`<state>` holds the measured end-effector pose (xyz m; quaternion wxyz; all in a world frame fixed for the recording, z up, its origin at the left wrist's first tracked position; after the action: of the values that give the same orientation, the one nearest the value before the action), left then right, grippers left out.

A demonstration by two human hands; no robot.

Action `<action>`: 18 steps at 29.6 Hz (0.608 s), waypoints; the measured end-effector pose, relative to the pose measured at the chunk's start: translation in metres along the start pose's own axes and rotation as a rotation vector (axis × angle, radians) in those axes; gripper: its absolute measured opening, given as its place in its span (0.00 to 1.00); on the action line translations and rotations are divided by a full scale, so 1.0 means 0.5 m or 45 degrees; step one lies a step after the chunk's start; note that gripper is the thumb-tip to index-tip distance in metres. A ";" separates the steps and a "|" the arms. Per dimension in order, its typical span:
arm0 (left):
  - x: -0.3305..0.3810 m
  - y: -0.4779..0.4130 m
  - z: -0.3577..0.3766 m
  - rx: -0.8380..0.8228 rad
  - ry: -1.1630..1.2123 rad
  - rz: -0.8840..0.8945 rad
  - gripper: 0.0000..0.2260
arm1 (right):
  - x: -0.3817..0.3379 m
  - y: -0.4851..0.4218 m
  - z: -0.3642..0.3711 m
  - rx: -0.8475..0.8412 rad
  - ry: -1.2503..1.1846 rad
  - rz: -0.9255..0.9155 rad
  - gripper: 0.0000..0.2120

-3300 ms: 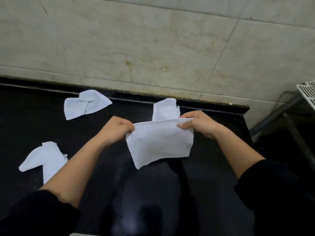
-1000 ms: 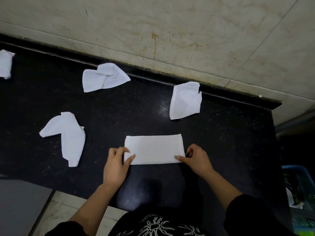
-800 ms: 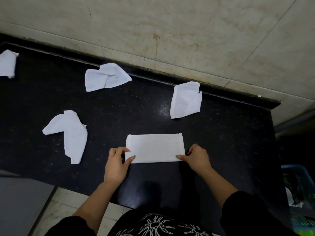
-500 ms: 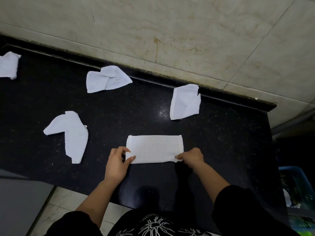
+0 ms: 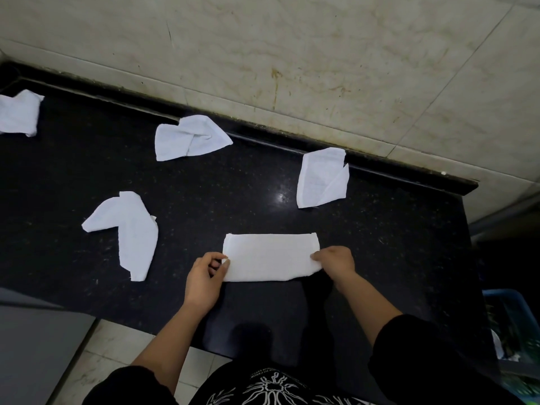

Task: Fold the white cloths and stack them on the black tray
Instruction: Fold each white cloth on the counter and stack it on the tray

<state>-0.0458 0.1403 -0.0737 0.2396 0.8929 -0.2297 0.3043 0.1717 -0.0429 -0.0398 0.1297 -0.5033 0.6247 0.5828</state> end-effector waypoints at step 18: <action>-0.008 -0.027 -0.021 -0.118 0.113 -0.110 0.08 | -0.080 0.087 0.278 -0.560 0.652 -0.263 0.07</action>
<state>-0.0459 0.1577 -0.0729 0.3036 0.8755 -0.1941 0.3221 0.0974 0.0875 -0.0238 -0.0843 -0.7094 0.4424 0.5422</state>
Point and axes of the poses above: each hand's wrist, its own y-axis away from the middle knuckle, its own z-axis out of the palm, x = y × z, the point moved 2 cm from there along -y, towards the middle knuckle, and after that the axes turned 15 degrees about -y, right-handed, at the moved point
